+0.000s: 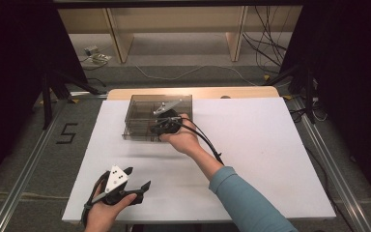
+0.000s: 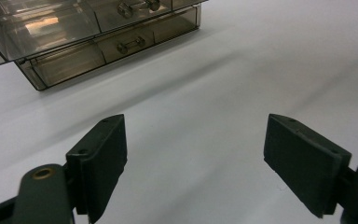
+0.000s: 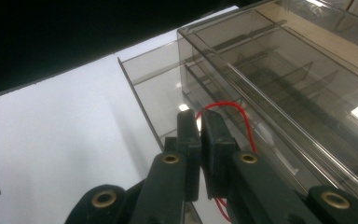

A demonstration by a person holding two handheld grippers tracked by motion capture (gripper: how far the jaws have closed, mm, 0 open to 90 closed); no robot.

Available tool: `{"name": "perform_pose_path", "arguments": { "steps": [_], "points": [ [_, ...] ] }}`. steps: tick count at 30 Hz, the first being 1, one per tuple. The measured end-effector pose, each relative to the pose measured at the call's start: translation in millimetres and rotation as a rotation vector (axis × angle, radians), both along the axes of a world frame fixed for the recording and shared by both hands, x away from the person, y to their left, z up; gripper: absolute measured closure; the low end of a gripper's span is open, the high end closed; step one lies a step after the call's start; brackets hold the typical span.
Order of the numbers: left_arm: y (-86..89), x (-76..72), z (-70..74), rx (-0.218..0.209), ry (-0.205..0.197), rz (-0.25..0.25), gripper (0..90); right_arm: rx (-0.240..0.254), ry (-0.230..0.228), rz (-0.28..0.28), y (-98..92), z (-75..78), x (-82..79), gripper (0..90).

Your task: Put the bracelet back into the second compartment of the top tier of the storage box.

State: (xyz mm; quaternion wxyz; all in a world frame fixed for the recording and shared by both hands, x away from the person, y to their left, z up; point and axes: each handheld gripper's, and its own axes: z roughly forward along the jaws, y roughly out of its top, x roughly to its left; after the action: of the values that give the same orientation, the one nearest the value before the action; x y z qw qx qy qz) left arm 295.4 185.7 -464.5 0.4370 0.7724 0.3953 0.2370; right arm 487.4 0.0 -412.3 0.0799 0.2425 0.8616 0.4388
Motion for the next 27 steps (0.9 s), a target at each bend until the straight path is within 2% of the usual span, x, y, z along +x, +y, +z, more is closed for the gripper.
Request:
{"name": "perform_pose_path", "arguments": {
  "steps": [7,14,22,25,27],
  "points": [
    [-0.4,0.2,-0.3,-0.001,0.000,0.000,21.3,-0.010,0.024,-0.007,-3.1,-3.4,0.4,87.0],
    [0.0,0.0,-0.2,-0.001,0.000,0.000,21.3,-0.006,0.022,-0.017,-3.4,-3.1,0.8,83.3],
    [0.1,0.1,-0.1,-0.001,-0.002,0.002,21.5,0.014,-0.012,-0.049,-7.2,2.5,-1.7,68.4],
    [0.4,0.1,0.3,-0.005,-0.006,0.006,21.7,0.019,-0.030,-0.065,-10.5,4.8,-4.7,60.3],
    [0.5,0.3,0.5,-0.007,-0.008,0.007,21.8,0.021,-0.038,-0.068,-13.4,6.3,-6.3,58.4]
  ]
}}
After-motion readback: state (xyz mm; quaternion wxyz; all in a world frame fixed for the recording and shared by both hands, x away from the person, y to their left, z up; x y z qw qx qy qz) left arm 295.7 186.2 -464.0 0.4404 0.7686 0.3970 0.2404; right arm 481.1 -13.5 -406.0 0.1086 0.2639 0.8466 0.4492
